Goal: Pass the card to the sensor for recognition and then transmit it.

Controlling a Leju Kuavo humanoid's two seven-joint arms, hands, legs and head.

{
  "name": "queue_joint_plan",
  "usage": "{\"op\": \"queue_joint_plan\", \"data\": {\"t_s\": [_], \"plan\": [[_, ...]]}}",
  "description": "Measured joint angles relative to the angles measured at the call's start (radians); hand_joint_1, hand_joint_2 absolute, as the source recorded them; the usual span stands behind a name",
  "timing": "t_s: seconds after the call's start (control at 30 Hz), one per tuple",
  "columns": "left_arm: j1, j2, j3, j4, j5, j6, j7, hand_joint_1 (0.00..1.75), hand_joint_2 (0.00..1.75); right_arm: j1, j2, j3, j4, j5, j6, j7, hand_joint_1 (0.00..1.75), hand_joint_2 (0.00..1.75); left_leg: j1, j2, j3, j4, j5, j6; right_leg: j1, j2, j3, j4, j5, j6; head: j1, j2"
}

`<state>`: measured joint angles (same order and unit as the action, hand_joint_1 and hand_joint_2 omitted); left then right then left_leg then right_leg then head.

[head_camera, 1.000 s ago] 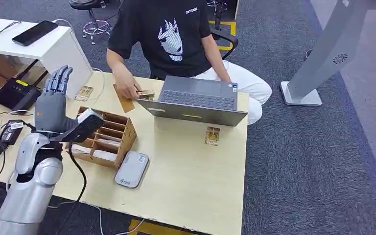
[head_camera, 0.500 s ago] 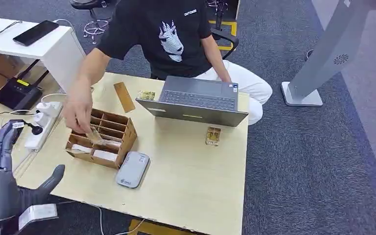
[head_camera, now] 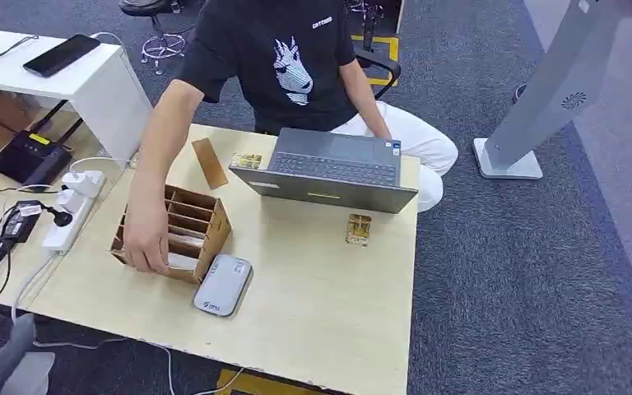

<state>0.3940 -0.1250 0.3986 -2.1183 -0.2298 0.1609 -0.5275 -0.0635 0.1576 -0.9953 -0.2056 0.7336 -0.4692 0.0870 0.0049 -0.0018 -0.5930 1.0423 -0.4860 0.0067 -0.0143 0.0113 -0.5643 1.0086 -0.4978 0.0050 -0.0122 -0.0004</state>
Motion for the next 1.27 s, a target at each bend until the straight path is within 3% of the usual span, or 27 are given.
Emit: {"op": "queue_joint_plan", "data": {"t_s": [0.03, 0.17, 0.23, 0.33, 0.37, 0.57, 0.8, 0.9, 1.0, 1.07, 1.2, 1.23, 1.27], "plan": [[-0.013, -0.048, 0.102, 0.029, 0.065, -0.004, 0.018, 0.00, 1.75, 0.000, 0.001, -0.003, 0.000, 0.004, -0.005, 0.000, 0.00, 1.75, -0.001, 0.000, 0.000, 0.000, 0.000, 0.000, -0.001, 0.000, 0.000, 0.000, 0.000, 0.000, 0.000, 0.000], [-0.130, -0.137, 0.387, 0.263, 0.102, 0.208, 0.022, 0.00, 1.75, 0.000, 0.003, -0.003, 0.000, 0.055, -0.008, 0.021, 0.00, 1.75, -0.001, 0.000, 0.001, 0.000, 0.000, 0.001, 0.000, 0.000, 0.001, 0.000, 0.000, 0.000, 0.000, 0.000], [-0.199, -0.150, 0.526, 0.419, 0.111, 0.216, 0.030, 0.00, 1.75, -0.002, 0.003, -0.003, 0.000, 0.072, -0.008, 0.021, 0.00, 1.75, 0.000, 0.000, 0.002, 0.000, 0.000, 0.000, 0.000, -0.001, 0.002, 0.000, -0.001, -0.001, -0.002, 0.000], [-0.285, -0.136, 0.685, 0.663, -0.039, 0.412, -0.037, 0.00, 1.75, -0.004, 0.002, -0.002, -0.001, 0.094, -0.009, 0.018, 0.00, 1.75, 0.001, 0.000, 0.003, 0.000, 0.001, -0.001, 0.000, 0.000, 0.002, 0.001, 0.000, -0.001, -0.002, 0.000], [-0.303, -0.130, 0.728, 0.730, -0.063, 0.448, -0.052, 0.00, 1.75, -0.005, 0.002, -0.001, -0.002, 0.096, -0.009, 0.018, 0.00, 1.75, 0.000, 0.000, 0.003, 0.000, 0.001, -0.001, 0.000, 0.000, 0.002, 0.001, 0.000, -0.001, -0.002, 0.000], [-0.365, -0.110, 0.845, 0.932, -0.076, 0.466, -0.061, 0.00, 1.75, -0.007, 0.000, 0.000, -0.003, 0.100, -0.009, 0.016, 0.00, 1.75, 0.000, -0.001, 0.002, 0.000, 0.000, 0.000, 0.000, -0.001, 0.002, 0.000, 0.000, 0.000, -0.002, 0.000], [-0.385, -0.102, 0.886, 1.004, -0.082, 0.466, -0.057, 0.00, 1.75, -0.007, -0.001, 0.000, -0.004, 0.100, -0.010, 0.016, 0.00, 1.75, 0.000, -0.001, 0.002, 0.000, 0.000, 0.000, 0.000, -0.001, 0.002, 0.000, 0.000, 0.000, -0.002, 0.000], [-0.398, -0.080, 0.898, 1.078, -0.083, 0.439, 0.018, 0.00, 1.75, -0.008, -0.001, 0.000, -0.004, 0.113, -0.010, 0.015, 0.00, 1.75, 0.000, -0.002, 0.002, 0.000, 0.000, 0.000, 0.000, -0.002, 0.002, 0.000, 0.000, 0.000, -0.002, 0.000], [-0.425, -0.016, 0.924, 1.289, -0.116, 0.501, 0.062, 0.00, 1.75, -0.010, -0.002, 0.007, -0.004, 0.140, -0.008, 0.015, 0.00, 1.75, 0.000, -0.002, 0.003, 0.000, 0.001, 0.000, 0.000, -0.002, 0.002, 0.000, 0.000, -0.001, -0.002, 0.000], [-0.437, 0.006, 0.950, 1.398, -0.279, 0.521, 0.166, 0.00, 1.75, -0.011, -0.003, 0.014, -0.004, 0.162, -0.007, 0.021, 0.00, 1.75, 0.001, -0.002, 0.003, 0.000, 0.001, 0.000, 0.001, -0.002, 0.002, 0.001, 0.000, -0.001, -0.003, 0.000], [-0.471, -0.004, 1.035, 1.570, -0.739, 0.528, 0.459, 0.00, 1.75, -0.013, 0.000, 0.037, -0.004, 0.210, -0.005, 0.046, 0.00, 1.75, 0.000, -0.002, 0.003, 0.000, 0.001, 0.000, 0.000, -0.002, 0.002, 0.000, 0.000, 0.000, -0.002, 0.000], [-0.476, -0.012, 1.035, 1.616, -0.813, 0.524, 0.501, 0.00, 1.75, -0.013, 0.001, 0.043, -0.004, 0.220, -0.002, 0.050, 0.00, 1.75, -0.001, -0.002, 0.003, 0.000, 0.001, 0.000, -0.001, -0.002, 0.002, 0.000, 0.000, 0.000, -0.002, 0.000], [-0.480, -0.018, 1.029, 1.665, -0.919, 0.517, 0.508, 0.00, 1.75, -0.013, 0.003, 0.049, -0.004, 0.231, 0.003, 0.054, 0.00, 1.75, -0.001, -0.002, 0.003, 0.001, 0.001, 0.001, -0.001, -0.002, 0.001, 0.000, 0.000, 0.000, -0.002, 0.000]]}}
